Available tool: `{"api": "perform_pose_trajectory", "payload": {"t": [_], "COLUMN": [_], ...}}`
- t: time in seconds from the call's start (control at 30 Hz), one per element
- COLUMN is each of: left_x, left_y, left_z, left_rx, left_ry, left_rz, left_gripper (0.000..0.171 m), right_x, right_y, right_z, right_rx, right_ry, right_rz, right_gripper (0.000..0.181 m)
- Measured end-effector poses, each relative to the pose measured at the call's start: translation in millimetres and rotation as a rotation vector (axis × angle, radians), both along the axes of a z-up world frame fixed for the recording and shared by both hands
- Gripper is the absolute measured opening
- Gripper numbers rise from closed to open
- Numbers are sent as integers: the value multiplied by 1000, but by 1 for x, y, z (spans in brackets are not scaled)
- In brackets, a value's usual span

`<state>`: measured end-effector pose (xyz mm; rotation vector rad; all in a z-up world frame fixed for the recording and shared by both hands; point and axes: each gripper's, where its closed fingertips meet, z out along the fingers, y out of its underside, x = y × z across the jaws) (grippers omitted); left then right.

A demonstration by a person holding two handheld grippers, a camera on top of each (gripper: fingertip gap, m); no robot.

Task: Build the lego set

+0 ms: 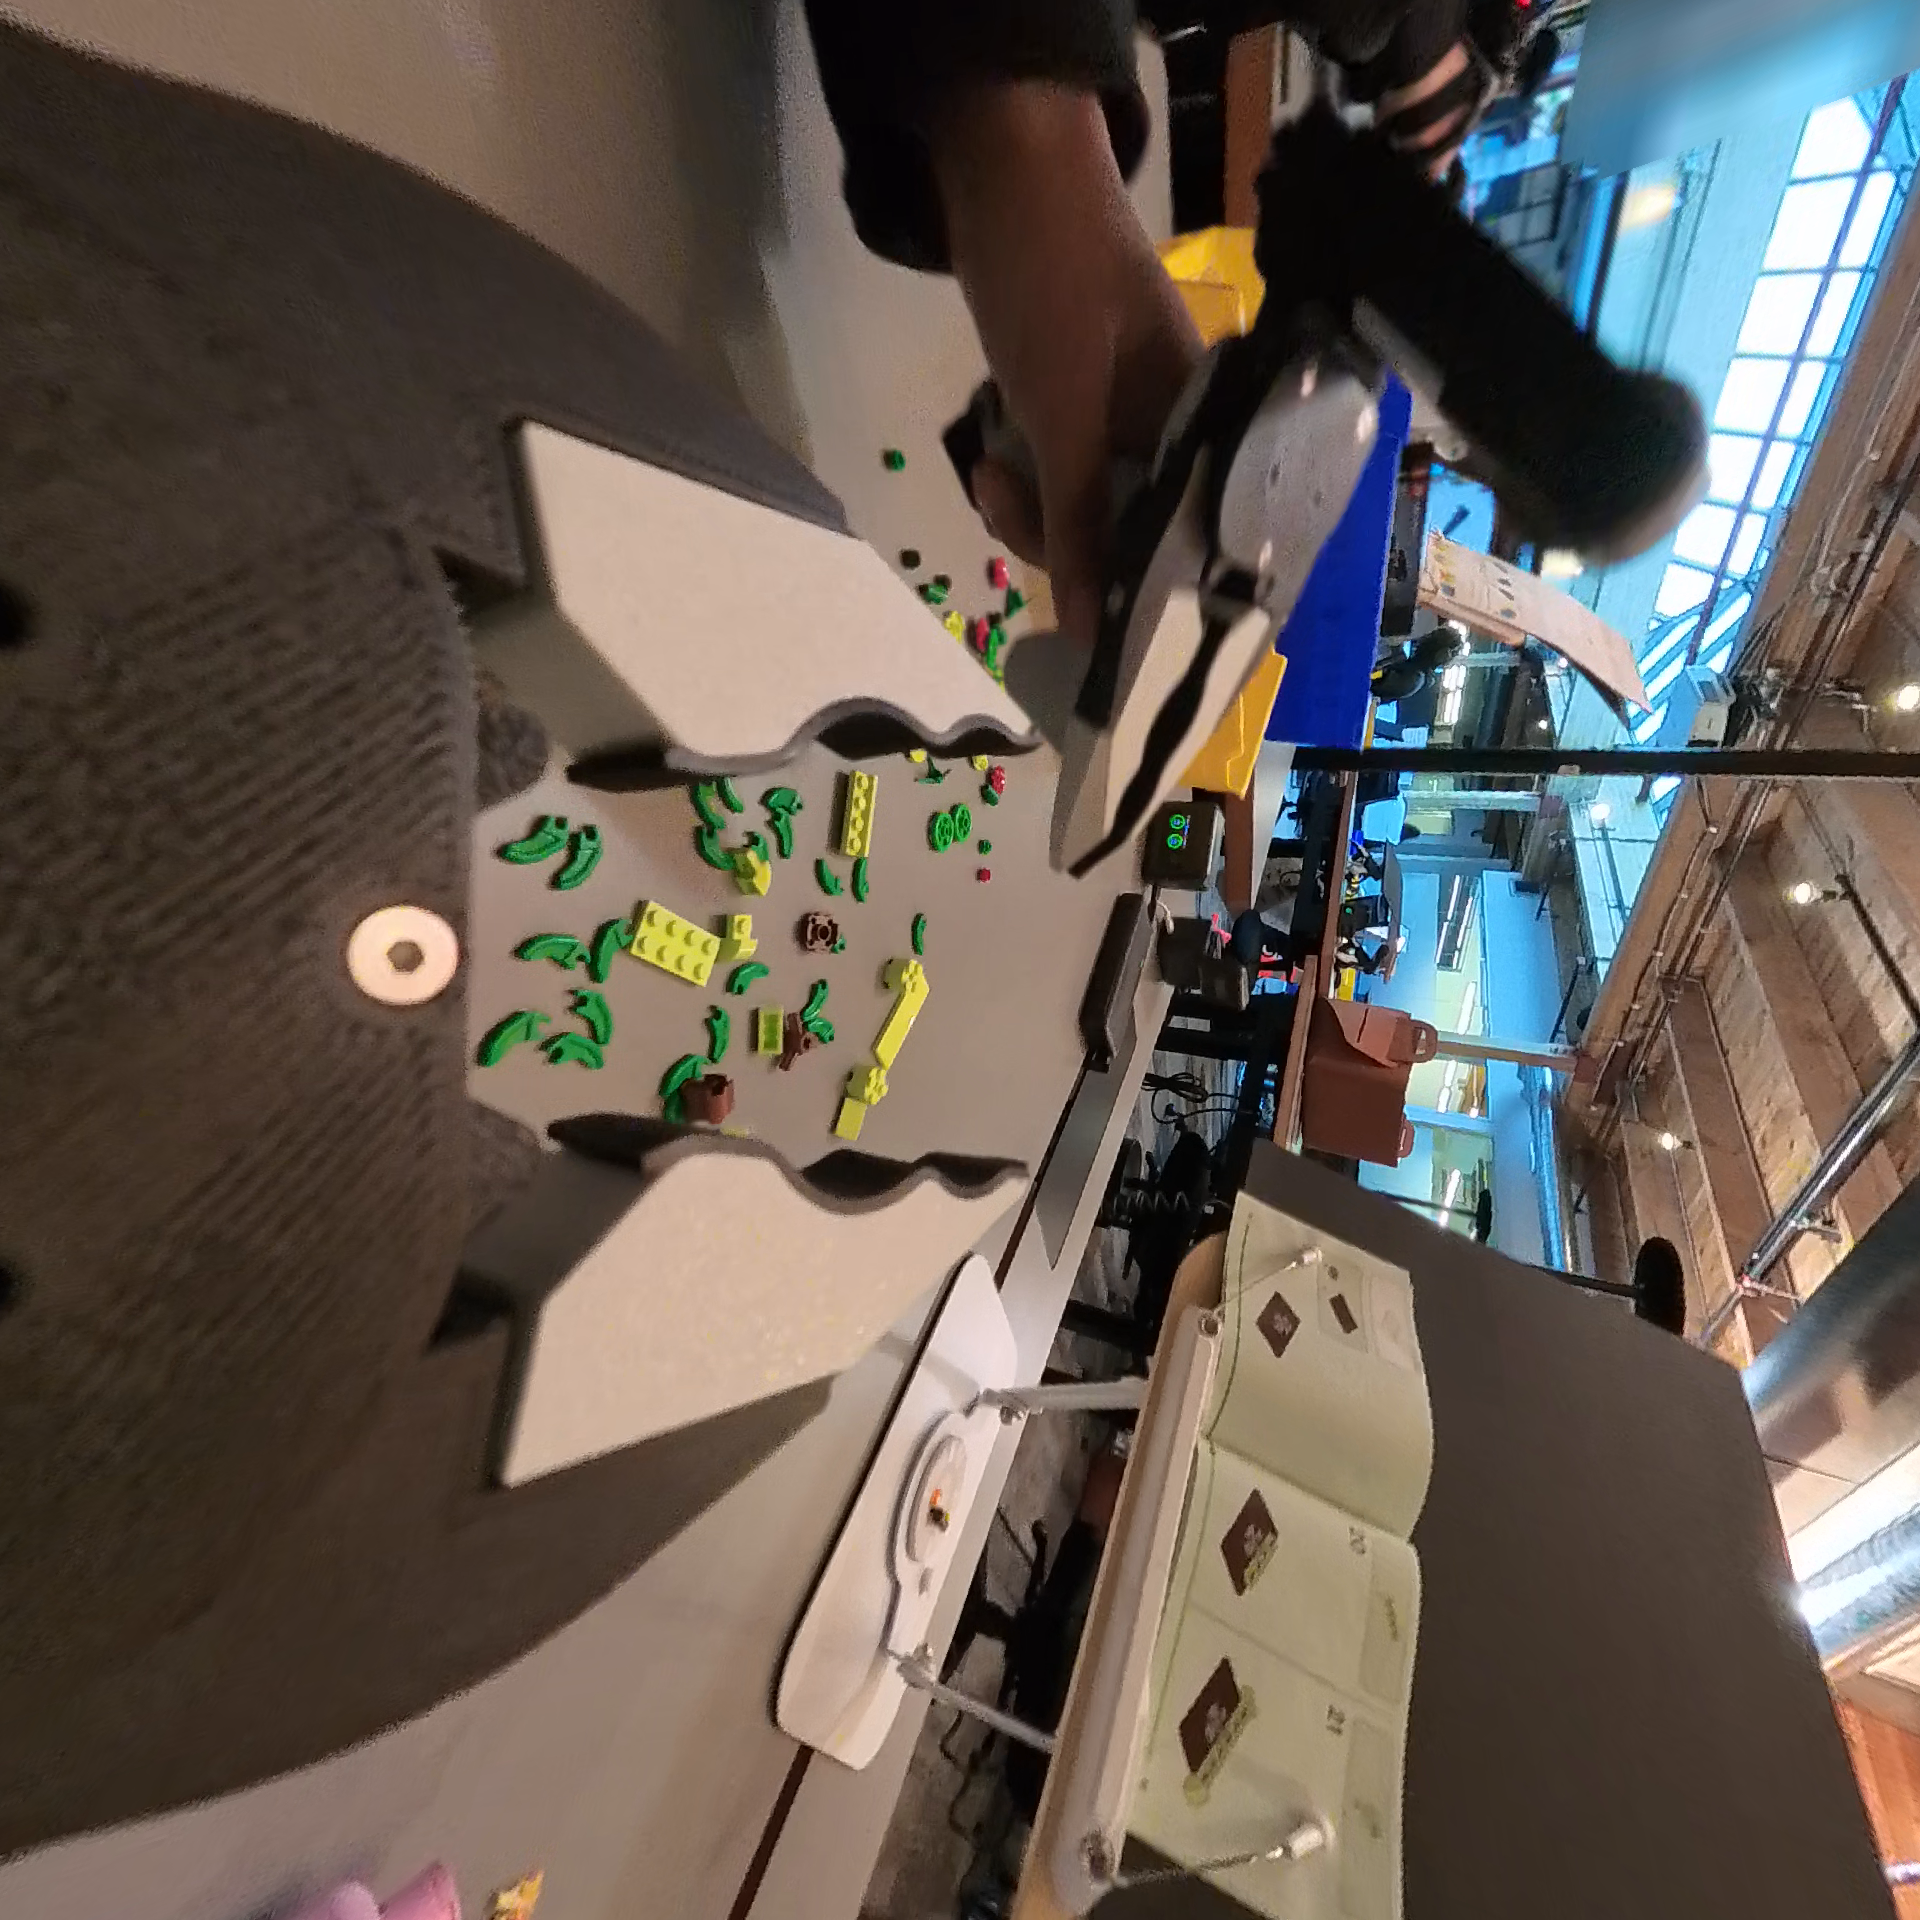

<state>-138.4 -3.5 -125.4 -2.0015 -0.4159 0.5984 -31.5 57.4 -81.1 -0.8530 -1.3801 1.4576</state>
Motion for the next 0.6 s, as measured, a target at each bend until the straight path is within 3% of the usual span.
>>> {"api": "perform_pose_trajectory", "payload": {"t": [0.07, 0.13, 0.3, 0.47, 0.6], "left_x": [-24, -40, -44, -48, -45], "left_y": [1, 5, 10, -3, -3], "left_z": [-10, -21, -35, -41, -47], "left_rx": [-154, -255, -309, -390, -412], "left_ry": [101, 150, 155, 239, 264], "left_rz": [94, 162, 192, 246, 238], "left_gripper": [0, 0, 0, 0, 0], "right_x": [2, 5, 18, 27, 21], "right_y": [-7, -18, -41, -75, -78], "right_z": [-3, -10, -2, -1, -12], "right_rx": [42, 101, 207, 277, 332], "right_ry": [-20, -61, 23, 85, 56], "right_rz": [10, 50, 84, 168, 143], "right_gripper": [63, 35, 10, 0, 0]}}
